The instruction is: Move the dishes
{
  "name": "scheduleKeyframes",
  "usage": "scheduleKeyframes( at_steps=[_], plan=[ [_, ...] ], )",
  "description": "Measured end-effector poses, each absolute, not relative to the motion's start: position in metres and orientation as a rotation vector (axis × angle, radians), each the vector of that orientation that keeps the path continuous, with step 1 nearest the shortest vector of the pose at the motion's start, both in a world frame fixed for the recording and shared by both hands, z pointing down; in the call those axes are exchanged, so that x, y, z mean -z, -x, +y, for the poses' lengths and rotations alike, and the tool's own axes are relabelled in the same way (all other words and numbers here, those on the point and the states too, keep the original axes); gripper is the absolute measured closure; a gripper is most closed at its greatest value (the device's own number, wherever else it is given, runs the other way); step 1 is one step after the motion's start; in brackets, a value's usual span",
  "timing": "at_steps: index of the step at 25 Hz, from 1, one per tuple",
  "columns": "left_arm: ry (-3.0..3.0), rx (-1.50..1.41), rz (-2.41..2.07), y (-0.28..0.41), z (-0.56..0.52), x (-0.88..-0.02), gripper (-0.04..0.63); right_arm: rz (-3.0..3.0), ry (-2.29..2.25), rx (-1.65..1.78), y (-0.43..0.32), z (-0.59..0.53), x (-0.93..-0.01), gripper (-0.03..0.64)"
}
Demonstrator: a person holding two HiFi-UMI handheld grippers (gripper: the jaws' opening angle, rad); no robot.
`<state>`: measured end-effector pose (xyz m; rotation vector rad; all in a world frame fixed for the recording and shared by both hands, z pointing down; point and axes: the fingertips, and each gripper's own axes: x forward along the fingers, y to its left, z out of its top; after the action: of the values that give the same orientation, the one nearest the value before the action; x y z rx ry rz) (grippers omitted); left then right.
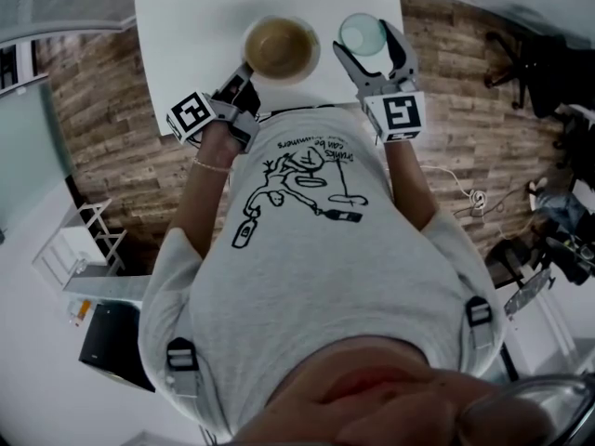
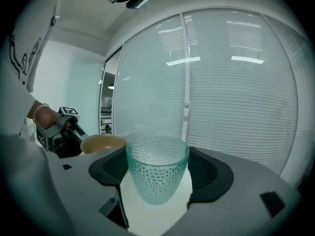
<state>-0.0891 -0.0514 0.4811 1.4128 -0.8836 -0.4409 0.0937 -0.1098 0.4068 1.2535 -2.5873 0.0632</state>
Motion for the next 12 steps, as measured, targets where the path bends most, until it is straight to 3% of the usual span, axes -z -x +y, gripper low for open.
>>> scheduleKeyframes(
  at_steps=[12],
  plan=[
    [-1.419,0.447,-0.876,0.088,-0.051,-0.478,0.583,-2.535,-1.341,-0.147,-0.119,-0.116,-0.462,0.233]
  ],
)
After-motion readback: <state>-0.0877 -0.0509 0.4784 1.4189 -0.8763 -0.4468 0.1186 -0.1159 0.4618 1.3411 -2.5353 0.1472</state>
